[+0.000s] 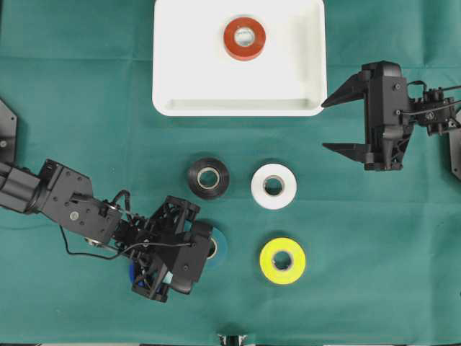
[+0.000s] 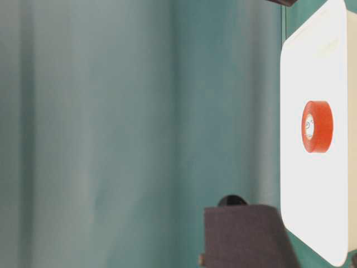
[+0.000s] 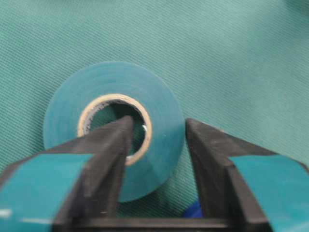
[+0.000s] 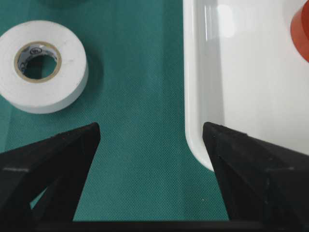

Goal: Put the tape alternately from left to right into the white case.
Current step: 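Close the left gripper on the teal tape roll's rim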

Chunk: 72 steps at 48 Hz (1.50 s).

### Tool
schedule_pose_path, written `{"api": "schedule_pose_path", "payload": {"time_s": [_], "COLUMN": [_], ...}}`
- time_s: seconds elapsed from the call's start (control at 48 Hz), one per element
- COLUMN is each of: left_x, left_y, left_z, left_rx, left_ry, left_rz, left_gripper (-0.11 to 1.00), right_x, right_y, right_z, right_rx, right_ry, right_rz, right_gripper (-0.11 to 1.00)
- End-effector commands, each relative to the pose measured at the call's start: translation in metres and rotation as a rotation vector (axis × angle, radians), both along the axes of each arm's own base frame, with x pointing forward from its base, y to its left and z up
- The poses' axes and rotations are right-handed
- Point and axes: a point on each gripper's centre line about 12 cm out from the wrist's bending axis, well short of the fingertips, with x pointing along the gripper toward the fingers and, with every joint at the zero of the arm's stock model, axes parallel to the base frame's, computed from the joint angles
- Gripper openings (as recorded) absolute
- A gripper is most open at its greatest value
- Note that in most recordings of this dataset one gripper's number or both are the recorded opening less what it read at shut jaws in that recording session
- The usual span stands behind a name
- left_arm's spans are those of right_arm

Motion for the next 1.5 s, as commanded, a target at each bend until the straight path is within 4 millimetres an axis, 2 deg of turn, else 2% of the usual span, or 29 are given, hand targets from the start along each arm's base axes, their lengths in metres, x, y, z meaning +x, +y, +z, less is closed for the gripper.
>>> {"api": "schedule_pose_path", "payload": {"time_s": [0.0, 0.125, 0.645, 1.062, 1.478], "left_x": [0.004, 0.004, 0.006, 0.010, 0.003], "left_y": [-0.003, -0.003, -0.005, -0.007, 0.023], "left_z": [0.006, 0.004, 0.019, 0.067, 0.086], "left_rx": [-0.008, -0.001, 0.008, -0.021, 0.005], "left_ry": [-0.018, -0.003, 0.022, -0.055, -0.004], "left_rz": [-0.003, -0.005, -0.007, -0.014, 0.041], "left_gripper": [0.41, 0.27, 0.27, 0.25, 0.25], "right_x": [0.002, 0.001, 0.003, 0.002, 0.000], "right_y": [0.001, 0.001, 0.002, 0.002, 0.002], "right_z": [0.004, 0.003, 0.005, 0.005, 0.002], "right_rx": [0.002, 0.002, 0.005, 0.005, 0.009], "right_ry": [-0.018, -0.018, -0.035, -0.035, -0.032], "right_rz": [0.004, 0.005, 0.010, 0.010, 0.011], "right_gripper": [0.71, 0.71, 0.71, 0.71, 0.71]}}
